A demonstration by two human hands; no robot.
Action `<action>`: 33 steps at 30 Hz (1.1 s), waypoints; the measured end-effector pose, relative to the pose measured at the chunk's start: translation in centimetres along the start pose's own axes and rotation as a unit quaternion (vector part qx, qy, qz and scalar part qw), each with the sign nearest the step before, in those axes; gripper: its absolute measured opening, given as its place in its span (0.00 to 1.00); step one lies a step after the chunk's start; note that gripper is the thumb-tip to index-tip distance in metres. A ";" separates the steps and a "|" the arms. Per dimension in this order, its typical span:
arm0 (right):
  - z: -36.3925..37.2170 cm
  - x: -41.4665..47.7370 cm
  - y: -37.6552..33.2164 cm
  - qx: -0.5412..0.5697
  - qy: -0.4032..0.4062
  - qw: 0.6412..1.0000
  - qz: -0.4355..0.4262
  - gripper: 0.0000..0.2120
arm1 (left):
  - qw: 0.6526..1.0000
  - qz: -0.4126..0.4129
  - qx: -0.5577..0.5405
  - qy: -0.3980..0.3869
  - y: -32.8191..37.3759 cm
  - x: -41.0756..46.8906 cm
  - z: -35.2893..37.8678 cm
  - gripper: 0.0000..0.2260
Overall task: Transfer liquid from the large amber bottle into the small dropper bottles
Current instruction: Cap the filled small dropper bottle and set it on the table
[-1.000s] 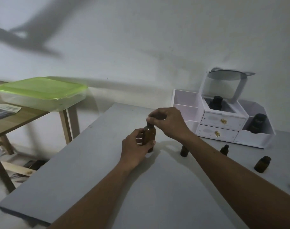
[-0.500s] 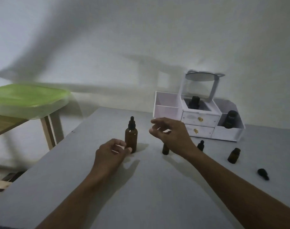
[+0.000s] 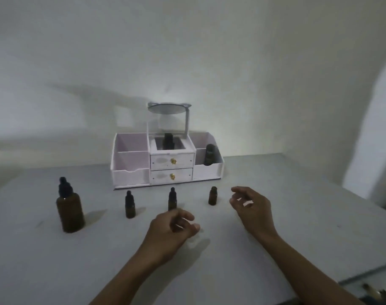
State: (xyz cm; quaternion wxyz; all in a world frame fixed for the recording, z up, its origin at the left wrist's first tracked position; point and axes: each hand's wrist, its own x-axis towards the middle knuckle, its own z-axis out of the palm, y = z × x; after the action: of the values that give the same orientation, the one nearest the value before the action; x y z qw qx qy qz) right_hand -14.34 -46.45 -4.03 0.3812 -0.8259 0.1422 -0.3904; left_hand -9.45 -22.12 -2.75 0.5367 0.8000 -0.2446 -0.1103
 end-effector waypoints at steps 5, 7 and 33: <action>-1.6 1.8 3.5 -0.070 -0.039 0.990 0.114 0.20 | 1.000 0.014 -0.003 0.019 0.5 5.2 5.6 0.16; -1.1 2.2 4.6 -0.092 -0.076 0.983 0.136 0.21 | 0.999 0.015 -0.003 0.052 0.4 7.0 7.0 0.19; 4.0 5.9 1.3 0.250 0.025 0.966 0.056 0.11 | 0.994 0.029 0.025 0.100 -0.9 13.7 8.7 0.17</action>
State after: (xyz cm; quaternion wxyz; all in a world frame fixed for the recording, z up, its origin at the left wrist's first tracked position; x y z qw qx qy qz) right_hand -7.40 -48.40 -3.39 0.5928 -0.6852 0.0955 -0.4122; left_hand -1.29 -35.87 -5.85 0.5416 0.8126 -0.2150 -0.0082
